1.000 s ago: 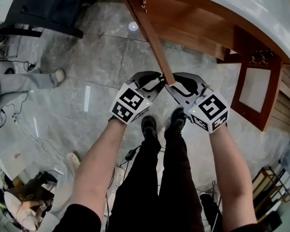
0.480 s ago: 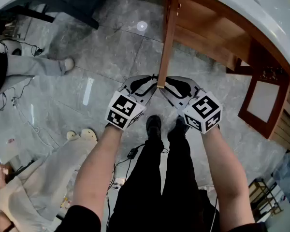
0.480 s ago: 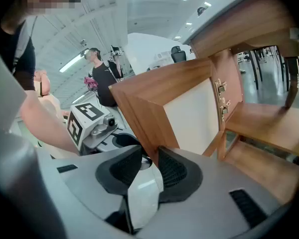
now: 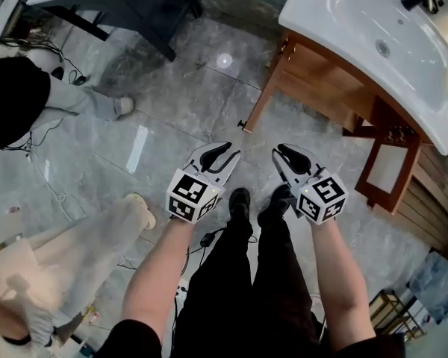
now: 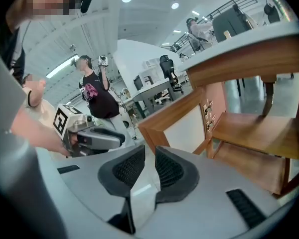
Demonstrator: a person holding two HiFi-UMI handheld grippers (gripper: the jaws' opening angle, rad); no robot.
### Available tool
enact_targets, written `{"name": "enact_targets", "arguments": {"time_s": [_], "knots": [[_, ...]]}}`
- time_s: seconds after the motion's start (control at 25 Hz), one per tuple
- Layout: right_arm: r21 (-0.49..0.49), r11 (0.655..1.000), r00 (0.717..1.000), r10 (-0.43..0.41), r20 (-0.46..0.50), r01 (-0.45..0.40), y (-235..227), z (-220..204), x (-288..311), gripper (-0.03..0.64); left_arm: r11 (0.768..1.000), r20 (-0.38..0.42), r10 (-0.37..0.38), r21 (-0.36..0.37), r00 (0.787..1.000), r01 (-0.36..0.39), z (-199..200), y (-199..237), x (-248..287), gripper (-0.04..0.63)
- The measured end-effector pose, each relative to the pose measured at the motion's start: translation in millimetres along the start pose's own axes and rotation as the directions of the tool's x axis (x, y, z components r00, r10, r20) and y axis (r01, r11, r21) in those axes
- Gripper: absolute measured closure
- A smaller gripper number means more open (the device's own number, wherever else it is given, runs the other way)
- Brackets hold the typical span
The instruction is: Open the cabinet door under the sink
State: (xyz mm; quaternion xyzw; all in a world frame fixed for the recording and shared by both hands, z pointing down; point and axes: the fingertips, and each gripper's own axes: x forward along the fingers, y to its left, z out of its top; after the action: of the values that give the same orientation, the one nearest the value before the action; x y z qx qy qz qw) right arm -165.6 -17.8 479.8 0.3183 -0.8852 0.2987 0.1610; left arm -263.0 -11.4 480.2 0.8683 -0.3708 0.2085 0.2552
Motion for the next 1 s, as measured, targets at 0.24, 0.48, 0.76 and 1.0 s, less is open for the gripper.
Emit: {"name": "enact_targets", "arguments": {"time_s": [0.24,0.48,0.76,1.0], "knots": [[-0.016,0.996,0.996,-0.093,-0.012,0.093,40,22,-82,0.555,1.0,0.03,-0.013,0.018,0.999,0.012,62,-44,-53,0.493],[-0.005,0.986,0.985,-0.167,0.046,0.167,87,62,-163,0.584,0.998,0.044,-0.009,0.07,0.999,0.006,109,-86,-108,0.517],[-0.029,0.978,0.969,-0.2,0.142,0.206,107,103,-246,0.595,0.991,0.071,-0.031,0.13,0.997,0.021,161,-156,-134,0.531],[-0.033,0.976,0.958,-0.206,0.2,0.217,99,117,-327,0.601,0.99,0.088,-0.031,0.142,0.996,0.019,193,-226,-132,0.537]]}}
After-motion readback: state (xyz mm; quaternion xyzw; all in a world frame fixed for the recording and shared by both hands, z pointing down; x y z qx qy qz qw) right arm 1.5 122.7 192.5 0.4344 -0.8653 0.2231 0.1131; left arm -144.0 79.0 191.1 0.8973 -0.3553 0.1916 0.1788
